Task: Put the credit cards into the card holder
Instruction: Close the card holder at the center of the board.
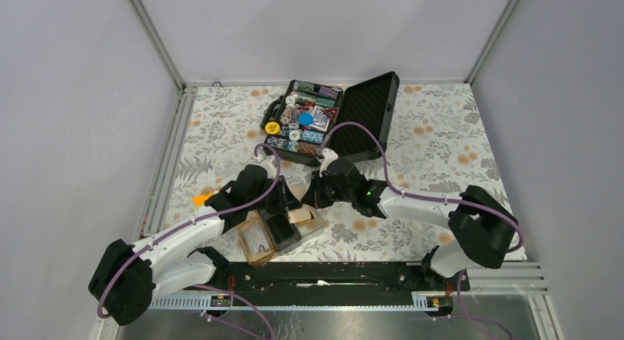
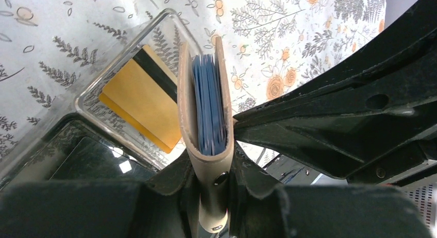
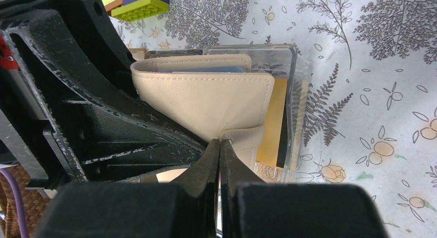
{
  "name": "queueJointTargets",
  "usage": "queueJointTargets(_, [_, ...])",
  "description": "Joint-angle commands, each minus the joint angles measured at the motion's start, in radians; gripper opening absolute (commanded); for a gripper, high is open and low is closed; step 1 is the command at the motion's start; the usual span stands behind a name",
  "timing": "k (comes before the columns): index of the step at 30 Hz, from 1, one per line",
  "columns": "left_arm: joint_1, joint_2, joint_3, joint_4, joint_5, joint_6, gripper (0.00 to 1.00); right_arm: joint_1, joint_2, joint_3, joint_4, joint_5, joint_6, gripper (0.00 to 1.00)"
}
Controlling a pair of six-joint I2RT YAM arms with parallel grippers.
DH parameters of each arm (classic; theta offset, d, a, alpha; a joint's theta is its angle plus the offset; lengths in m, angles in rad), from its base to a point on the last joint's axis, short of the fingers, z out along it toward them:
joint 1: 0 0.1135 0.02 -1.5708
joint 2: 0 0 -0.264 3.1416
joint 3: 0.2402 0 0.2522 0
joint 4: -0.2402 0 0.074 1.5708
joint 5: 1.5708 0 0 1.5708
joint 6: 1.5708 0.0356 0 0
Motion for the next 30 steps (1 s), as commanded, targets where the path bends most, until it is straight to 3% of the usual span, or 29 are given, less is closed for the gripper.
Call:
queueJointTargets(1, [-0.07,-0.08,0.089,0.645,0.451,-0.106,0.0,0.087,0.09,0.102,0.268,-0.17,0.038,0.0])
queueJointTargets(5, [-0.066,-0.114,0.115,0.508,0.362,-0.037,0.0,0.087,0.051,0.115,0.196,-0.11,0.01,0.0])
queueJointTargets(9, [-0.06,-0.131,0.158,0.321,0.231,0.039,0.0,0.087,-0.082,0.128,-0.023,0.032,-0.048,0.0])
queueJointTargets(17, [-0.061,0.009,0.249,0.345,0.231,-0.005,0.04,0.087,-0.251,0.233,-0.548,0.341,-0.092,0.0])
queueJointTargets(18, [-0.067,0.035,0.265,0.356,0.236,-0.01,0.09,0.087,-0.266,0.237,-0.592,0.379,-0.083,0.0])
queueJointTargets(25, [-0.086,0.11,0.344,0.309,0.196,0.035,0.73,0.077,-0.33,0.24,-0.865,0.649,-0.01,0.0])
queueJointTargets(27, [-0.085,0.096,0.348,0.26,0.167,0.065,0.84,0.056,-0.334,0.218,-0.881,0.658,0.0,0.0])
queueJointTargets(30, [-0.081,0.073,0.348,0.186,0.126,0.108,0.92,0.008,-0.324,0.169,-0.871,0.639,0.01,0.0])
